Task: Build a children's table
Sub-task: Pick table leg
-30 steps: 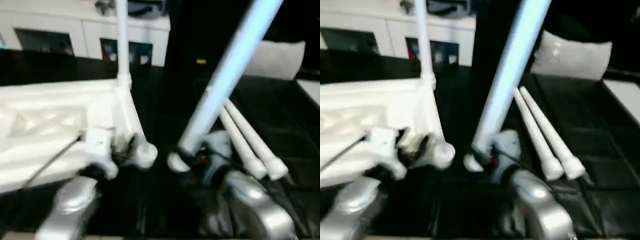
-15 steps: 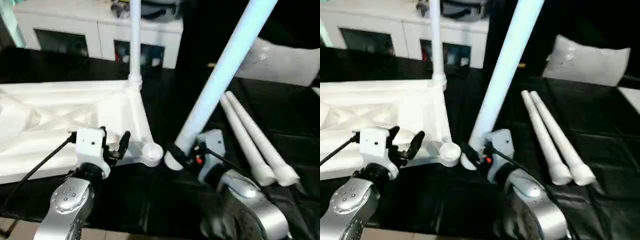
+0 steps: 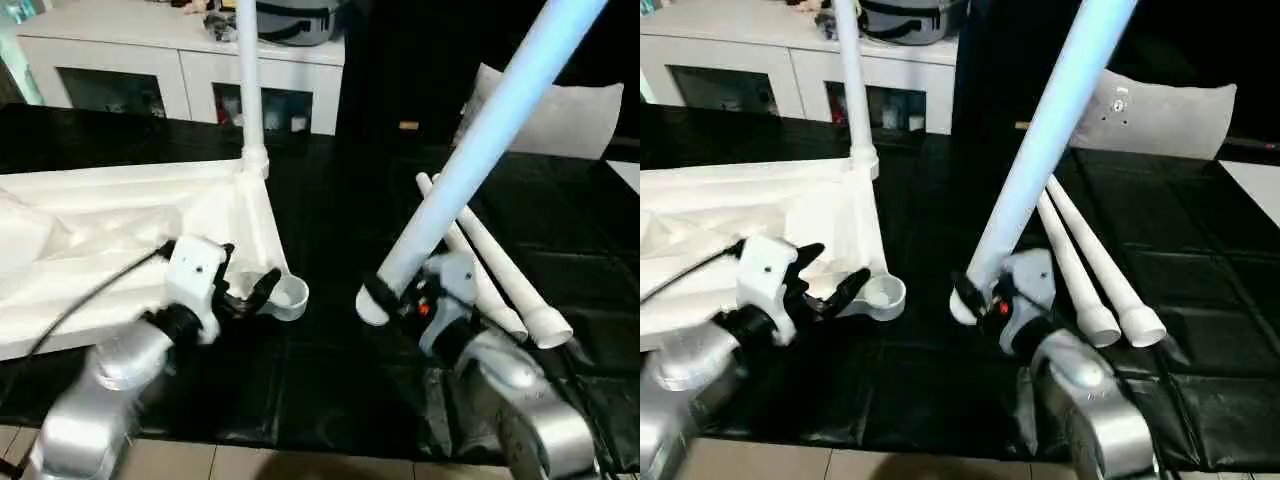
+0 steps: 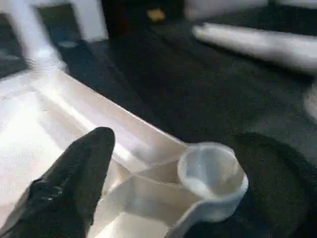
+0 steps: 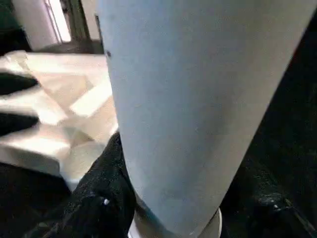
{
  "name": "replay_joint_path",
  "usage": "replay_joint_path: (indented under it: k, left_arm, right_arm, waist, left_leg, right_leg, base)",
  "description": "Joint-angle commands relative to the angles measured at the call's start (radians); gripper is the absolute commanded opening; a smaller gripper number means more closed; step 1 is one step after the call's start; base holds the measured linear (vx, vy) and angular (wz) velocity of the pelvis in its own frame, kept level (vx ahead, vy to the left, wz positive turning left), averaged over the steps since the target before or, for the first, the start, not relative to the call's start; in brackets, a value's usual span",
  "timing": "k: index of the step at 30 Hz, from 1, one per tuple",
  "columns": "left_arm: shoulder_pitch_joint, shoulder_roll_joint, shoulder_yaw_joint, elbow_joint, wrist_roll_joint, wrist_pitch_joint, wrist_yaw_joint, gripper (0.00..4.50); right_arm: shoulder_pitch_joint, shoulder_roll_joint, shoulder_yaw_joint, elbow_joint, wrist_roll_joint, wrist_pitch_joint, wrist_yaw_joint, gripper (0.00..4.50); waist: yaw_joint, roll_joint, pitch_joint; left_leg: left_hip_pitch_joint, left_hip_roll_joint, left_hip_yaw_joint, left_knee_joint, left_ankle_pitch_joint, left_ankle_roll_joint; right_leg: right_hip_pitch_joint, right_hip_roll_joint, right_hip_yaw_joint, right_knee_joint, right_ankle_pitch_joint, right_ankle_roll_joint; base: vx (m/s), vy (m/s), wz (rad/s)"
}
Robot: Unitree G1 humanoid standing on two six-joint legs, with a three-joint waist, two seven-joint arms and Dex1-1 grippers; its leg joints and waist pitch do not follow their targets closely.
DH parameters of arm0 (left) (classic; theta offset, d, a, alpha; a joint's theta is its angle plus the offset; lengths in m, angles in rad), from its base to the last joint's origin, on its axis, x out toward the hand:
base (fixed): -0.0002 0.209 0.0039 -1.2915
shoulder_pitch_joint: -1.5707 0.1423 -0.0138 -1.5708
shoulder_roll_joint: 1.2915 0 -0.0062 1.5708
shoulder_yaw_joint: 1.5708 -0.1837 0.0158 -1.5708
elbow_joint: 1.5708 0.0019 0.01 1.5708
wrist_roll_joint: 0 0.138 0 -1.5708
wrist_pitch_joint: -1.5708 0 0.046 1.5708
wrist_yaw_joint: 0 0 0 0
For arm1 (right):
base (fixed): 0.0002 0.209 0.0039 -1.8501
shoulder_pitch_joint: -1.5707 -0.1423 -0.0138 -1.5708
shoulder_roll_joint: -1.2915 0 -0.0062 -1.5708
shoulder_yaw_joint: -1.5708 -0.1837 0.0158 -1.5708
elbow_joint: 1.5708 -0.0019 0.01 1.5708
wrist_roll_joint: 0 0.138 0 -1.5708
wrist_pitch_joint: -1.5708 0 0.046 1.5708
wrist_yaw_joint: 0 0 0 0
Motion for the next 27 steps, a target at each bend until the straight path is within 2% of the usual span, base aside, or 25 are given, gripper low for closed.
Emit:
replay_joint_path:
  k: [1,2,4,5,6,7,8,10,11,12,13,14,18,20,21,22,23,25,27]
  left_arm:
    - [-0.018,0.029,-0.040,0.025,-0.021,-0.001,-0.099,4.48]
    - [-0.028,0.053,-0.053,0.037,-0.028,-0.002,-0.145,4.50]
    - [-0.093,0.162,-0.134,0.110,-0.016,-0.014,-0.326,4.50]
    - [-0.132,0.187,-0.155,0.157,-0.007,-0.037,-0.384,4.50]
    - [-0.173,0.205,-0.173,0.208,0.003,-0.064,-0.439,4.21]
    - [-0.180,0.208,-0.175,0.217,0.004,-0.068,-0.447,4.21]
    - [-0.206,0.214,-0.185,0.250,0.008,-0.078,-0.482,4.14]
    - [-0.265,0.219,-0.195,0.331,0.018,-0.107,-0.544,4.14]
    - [-0.288,0.219,-0.199,0.365,0.021,-0.120,-0.563,3.93]
    - [-0.325,0.218,-0.207,0.424,0.035,-0.148,-0.581,3.93]
    - [-0.330,0.219,-0.209,0.432,0.038,-0.152,-0.584,3.93]
    - [-0.340,0.222,-0.216,0.454,0.044,-0.165,-0.591,3.73]
    - [-0.376,0.235,-0.243,0.554,0.065,-0.213,-0.630,3.56]
    - [-0.381,0.238,-0.242,0.599,0.089,-0.241,-0.628,3.28]
    - [-0.383,0.231,-0.229,0.631,0.095,-0.277,-0.620,3.24]
    - [-0.383,0.231,-0.228,0.632,0.095,-0.279,-0.620,3.24]
    - [-0.386,0.229,-0.222,0.657,0.093,-0.290,-0.629,3.16]
    - [-0.388,0.229,-0.222,0.661,0.094,-0.291,-0.632,2.93]
    - [-0.401,0.228,-0.218,0.696,0.097,-0.312,-0.639,2.82]
  right_arm:
    - [-0.018,-0.006,-0.023,0.021,0.012,-0.027,0.020,1.91]
    - [-0.024,-0.008,-0.028,0.028,0.021,-0.010,0.026,1.91]
    - [-0.029,-0.033,-0.024,0.025,0.068,0.069,0.076,1.91]
    - [-0.028,-0.047,-0.016,0.021,0.079,0.075,0.106,1.91]
    - [-0.027,-0.061,-0.009,0.018,0.085,0.068,0.134,1.91]
    - [-0.026,-0.063,-0.008,0.017,0.085,0.065,0.138,1.91]
    - [-0.028,-0.064,-0.011,0.024,0.078,0.044,0.140,1.91]
    - [-0.030,-0.062,-0.020,0.038,0.069,0.010,0.138,1.91]
    - [-0.032,-0.061,-0.023,0.043,0.067,0.000,0.138,1.91]
    - [-0.031,-0.056,-0.030,0.043,0.070,-0.002,0.131,1.91]
    - [-0.029,-0.054,-0.032,0.041,0.072,-0.001,0.129,1.91]
    - [-0.029,-0.056,-0.032,0.040,0.073,0.001,0.129,1.91]
    - [-0.020,-0.062,-0.028,0.029,0.070,0.002,0.133,1.91]
    - [-0.014,-0.060,-0.029,0.026,0.062,-0.004,0.129,1.91]
    - [-0.012,-0.060,-0.031,0.024,0.064,-0.006,0.128,1.91]
    - [-0.012,-0.060,-0.031,0.024,0.064,-0.006,0.128,1.91]
    - [-0.012,-0.060,-0.031,0.024,0.067,-0.002,0.127,1.91]
    - [-0.013,-0.060,-0.031,0.024,0.067,-0.002,0.126,1.91]
    - [-0.014,-0.059,-0.032,0.026,0.067,0.000,0.125,1.91]
  waist:
    - [0.003,0.016,-0.049]
    - [0.004,0.018,-0.047]
    - [0.005,0.017,-0.044]
    - [0.007,0.018,-0.042]
    - [0.008,0.020,-0.039]
    - [0.008,0.019,-0.041]
    - [0.009,0.018,-0.039]
    - [0.012,0.027,-0.038]
    - [0.013,0.024,-0.041]
    - [0.015,0.032,-0.040]
    - [0.015,0.027,-0.042]
    - [0.016,0.028,-0.044]
    - [0.021,0.036,-0.046]
    - [0.022,0.037,-0.047]
    - [0.022,0.034,-0.047]
    - [0.024,0.036,-0.048]
    - [0.025,0.031,-0.048]
    - [0.026,0.034,-0.048]
    - [0.026,0.025,-0.045]
  left_leg:
    - [-0.035,-0.009,0.036,-0.089,0.028,0.019]
    - [-0.033,-0.010,0.039,-0.090,0.027,0.016]
    - [-0.031,-0.011,0.040,-0.095,-0.021,0.012]
    - [-0.028,-0.010,0.040,-0.097,-0.056,0.013]
    - [-0.026,-0.010,0.041,-0.100,-0.098,0.016]
    - [-0.025,-0.008,0.042,-0.100,-0.107,0.015]
    - [-0.030,-0.004,0.042,-0.101,-0.112,0.009]
    - [-0.027,-0.003,0.043,-0.103,-0.118,-0.001]
    - [-0.027,-0.003,0.045,-0.103,-0.124,-0.005]
    - [-0.028,-0.004,0.045,-0.104,-0.116,-0.008]
    - [-0.026,-0.005,0.047,-0.102,-0.111,-0.008]
    - [-0.028,-0.002,0.045,-0.103,-0.099,-0.013]
    - [-0.027,-0.002,0.048,-0.102,-0.073,-0.020]
    - [-0.026,-0.001,0.050,-0.102,-0.059,-0.021]
    - [-0.026,-0.001,0.053,-0.103,-0.054,-0.018]
    - [-0.025,-0.001,0.054,-0.103,-0.052,-0.018]
    - [-0.025,0.002,0.057,-0.104,-0.048,-0.018]
    - [-0.024,0.006,0.060,-0.106,-0.053,-0.023]
    - [-0.022,0.008,0.064,-0.108,-0.071,-0.021]
  right_leg:
    - [0.068,-0.028,0.037,-0.055,-0.071,-0.170]
    - [0.067,-0.026,0.037,-0.054,-0.063,-0.181]
    - [0.067,-0.025,0.037,-0.056,-0.113,-0.182]
    - [0.066,-0.026,0.038,-0.058,-0.158,-0.173]
    - [0.063,-0.027,0.038,-0.066,-0.212,-0.164]
    - [0.064,-0.029,0.038,-0.066,-0.221,-0.163]
    - [0.066,-0.034,0.039,-0.067,-0.241,-0.164]
    - [0.061,-0.037,0.039,-0.070,-0.261,-0.165]
    - [0.061,-0.037,0.039,-0.070,-0.270,-0.161]
    - [0.062,-0.036,0.040,-0.072,-0.262,-0.160]
    - [0.061,-0.035,0.040,-0.072,-0.253,-0.160]
    - [0.065,-0.036,0.040,-0.067,-0.225,-0.168]
    - [0.068,-0.034,0.040,-0.064,-0.176,-0.183]
    - [0.069,-0.034,0.040,-0.063,-0.154,-0.191]
    - [0.070,-0.033,0.040,-0.064,-0.149,-0.192]
    - [0.070,-0.033,0.040,-0.063,-0.148,-0.194]
    - [0.070,-0.034,0.040,-0.063,-0.143,-0.195]
    - [0.068,-0.035,0.041,-0.060,-0.139,-0.200]
    - [0.065,-0.035,0.042,-0.064,-0.163,-0.198]
  base:
    - [0.000,0.000,0.00]
    - [0.000,0.000,0.00]
    - [0.000,0.000,0.00]
    - [0.000,0.000,0.00]
    - [0.000,0.000,0.00]
    - [0.000,0.000,0.00]
    - [0.000,0.000,0.00]
    - [0.000,0.000,0.00]
    - [0.000,0.000,0.00]
    - [0.000,0.000,0.00]
    - [0.000,0.000,0.00]
    - [0.000,0.000,0.00]
    - [0.000,0.000,0.00]
    - [0.000,0.000,0.00]
    - [0.000,0.000,0.00]
    - [0.000,0.000,0.00]
    - [0.000,0.000,0.00]
    - [0.000,0.000,0.00]
    - [0.000,0.000,0.00]
